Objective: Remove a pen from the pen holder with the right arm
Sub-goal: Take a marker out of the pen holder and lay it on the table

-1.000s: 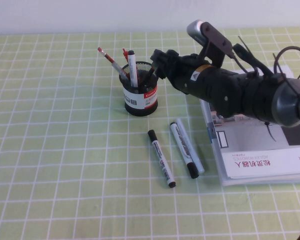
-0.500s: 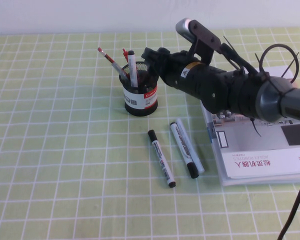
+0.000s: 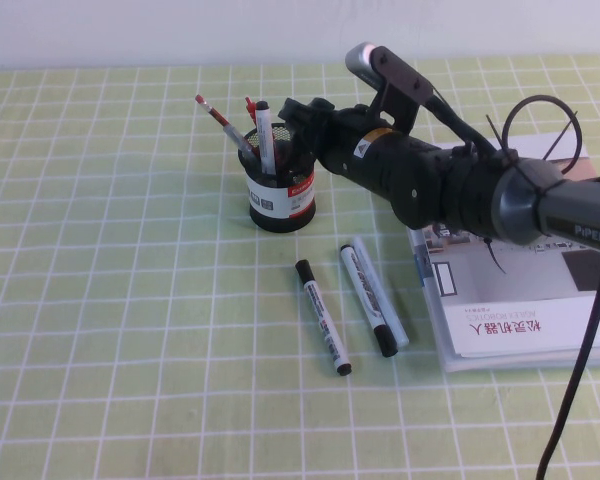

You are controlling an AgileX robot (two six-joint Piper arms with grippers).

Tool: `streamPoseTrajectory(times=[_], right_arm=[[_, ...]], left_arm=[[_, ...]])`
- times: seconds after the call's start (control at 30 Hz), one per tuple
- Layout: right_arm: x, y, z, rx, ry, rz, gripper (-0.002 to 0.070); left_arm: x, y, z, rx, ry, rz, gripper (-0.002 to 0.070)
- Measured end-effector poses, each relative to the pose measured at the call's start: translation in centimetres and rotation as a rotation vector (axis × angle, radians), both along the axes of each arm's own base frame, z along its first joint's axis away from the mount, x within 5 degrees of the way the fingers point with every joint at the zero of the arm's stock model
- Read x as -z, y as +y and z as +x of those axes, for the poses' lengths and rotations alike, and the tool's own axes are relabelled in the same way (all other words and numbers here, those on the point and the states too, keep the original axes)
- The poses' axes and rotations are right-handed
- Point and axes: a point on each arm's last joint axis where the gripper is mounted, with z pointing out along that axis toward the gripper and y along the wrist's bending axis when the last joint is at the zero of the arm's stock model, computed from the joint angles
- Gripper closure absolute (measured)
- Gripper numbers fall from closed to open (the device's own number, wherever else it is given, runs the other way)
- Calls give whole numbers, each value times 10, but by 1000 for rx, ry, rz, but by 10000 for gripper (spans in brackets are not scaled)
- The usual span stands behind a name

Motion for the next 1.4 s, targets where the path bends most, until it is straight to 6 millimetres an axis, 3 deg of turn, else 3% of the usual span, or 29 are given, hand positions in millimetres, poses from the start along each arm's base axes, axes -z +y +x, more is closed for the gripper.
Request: streamPoseTrajectory(times=[0.27,0.9,1.4], right_arm=[[-4,1,2,0,-22,-6,360],[11,-7,15,53,7,23,361],[19,1,25,42,6,7,367]], left_arm=[[0,0,0,0,0,0,681],[0,0,0,0,0,0,681],[0,0,0,0,0,0,681]])
